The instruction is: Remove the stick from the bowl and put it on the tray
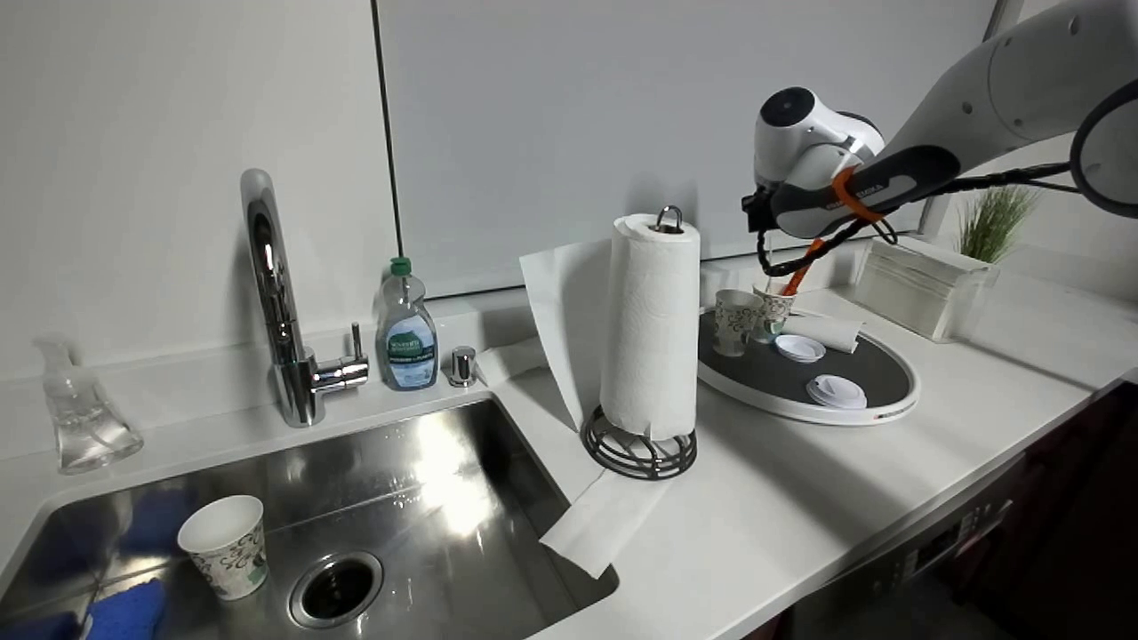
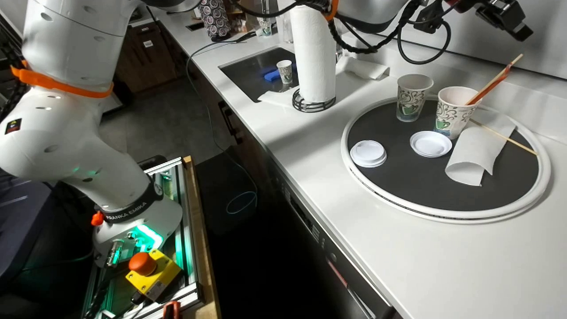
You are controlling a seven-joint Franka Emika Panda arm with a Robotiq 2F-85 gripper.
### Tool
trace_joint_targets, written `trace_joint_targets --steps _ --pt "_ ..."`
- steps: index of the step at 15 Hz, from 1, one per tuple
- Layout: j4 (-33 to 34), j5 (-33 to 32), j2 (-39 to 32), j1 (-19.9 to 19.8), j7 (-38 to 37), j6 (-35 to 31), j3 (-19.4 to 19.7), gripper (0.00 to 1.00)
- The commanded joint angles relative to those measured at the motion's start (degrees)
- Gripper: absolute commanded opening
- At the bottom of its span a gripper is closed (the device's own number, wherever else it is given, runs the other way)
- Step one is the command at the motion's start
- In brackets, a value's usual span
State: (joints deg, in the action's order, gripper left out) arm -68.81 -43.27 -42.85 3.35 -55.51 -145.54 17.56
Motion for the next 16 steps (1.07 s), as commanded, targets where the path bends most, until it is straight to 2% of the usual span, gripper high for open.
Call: trace_joint_targets --steps 1,9,14,15,16 --pt "-3.70 1.16 2.29 0.69 1.88 1.68 -0.28 0.40" --pt "-2.28 2.42 -1.84 0.68 -0.19 2.10 -0.23 1.00" --pt "-1.45 3.09 -3.99 0.57 -0.96 2.90 0.39 1.00" --pt "-1.29 3.15 -4.40 0.54 -1.15 3.01 0.58 0.78" --pt "-1.26 3.17 -4.64 0.60 -1.43 3.11 0.76 0.75"
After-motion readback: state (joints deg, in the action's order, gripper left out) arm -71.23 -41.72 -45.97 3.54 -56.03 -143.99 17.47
